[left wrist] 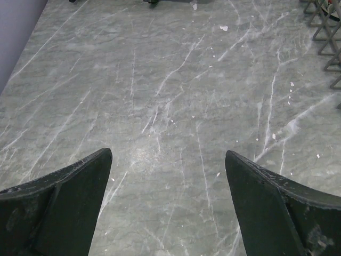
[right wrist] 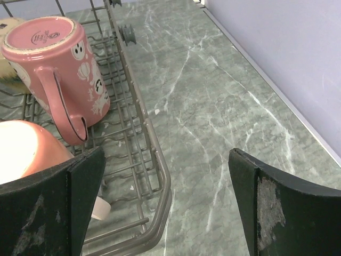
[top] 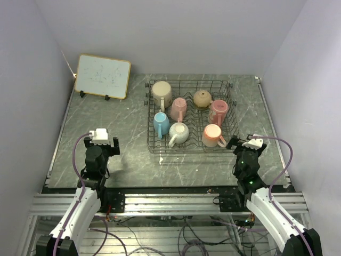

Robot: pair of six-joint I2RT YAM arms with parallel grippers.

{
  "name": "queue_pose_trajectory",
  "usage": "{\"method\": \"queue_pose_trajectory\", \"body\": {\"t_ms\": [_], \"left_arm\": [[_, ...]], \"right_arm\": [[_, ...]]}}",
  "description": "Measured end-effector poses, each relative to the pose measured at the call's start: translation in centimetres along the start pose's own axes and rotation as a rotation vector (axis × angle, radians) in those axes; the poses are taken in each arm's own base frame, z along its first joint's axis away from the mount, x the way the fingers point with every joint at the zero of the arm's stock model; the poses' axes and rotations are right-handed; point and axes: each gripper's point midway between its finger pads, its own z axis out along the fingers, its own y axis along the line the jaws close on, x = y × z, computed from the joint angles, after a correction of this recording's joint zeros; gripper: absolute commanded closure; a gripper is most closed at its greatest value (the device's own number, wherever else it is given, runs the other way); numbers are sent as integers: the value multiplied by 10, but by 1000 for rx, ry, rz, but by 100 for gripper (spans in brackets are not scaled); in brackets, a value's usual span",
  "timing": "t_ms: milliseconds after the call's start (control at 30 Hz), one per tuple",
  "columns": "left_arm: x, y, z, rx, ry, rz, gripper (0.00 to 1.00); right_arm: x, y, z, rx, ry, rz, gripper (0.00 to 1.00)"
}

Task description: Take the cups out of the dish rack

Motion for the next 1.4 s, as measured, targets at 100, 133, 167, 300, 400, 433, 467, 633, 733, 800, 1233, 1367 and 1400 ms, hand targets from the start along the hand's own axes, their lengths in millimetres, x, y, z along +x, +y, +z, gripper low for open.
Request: {"method": "queue_pose_trajectory", "body": {"t_ms": [100,133,167,300,400,433,467,633,733,800,1233,1367,1400], "left_arm": [[0,0,0,0,0,0,1],[0,0,0,0,0,0,3],[0,0,0,0,0,0,4],[0,0,0,0,0,0,4],[0,0,0,0,0,0,4],[0,0,0,0,0,0,4],[0,0,0,0,0,0,4],[0,-4,-1,29,16,15,1],[-15,-11,0,74,45,43,1],[-39,-15,2,110,41,83,1],[-151,-22,23,191,149,236,0],[-147,-26,19,232,213,269,1],[-144,-26,18,244,232,277,1]], "right_arm": [[-2,0,0,0,-7,6,0],[-1,0,0,0,-5,4,0],[-1,0,0,0,-4,3,0],[-1,0,0,0,-5,3,0],[-1,0,0,0,-3,2,0],[0,0,0,0,-1,1,0],[1,0,0,0,2,-1,0],[1,0,-1,-6,7,-13,0],[3,-1,-1,4,73,-44,0],[-8,-3,1,47,112,-24,0],[-123,35,29,108,172,290,0],[-114,67,37,24,280,284,0],[-111,76,39,24,312,275,0]]}}
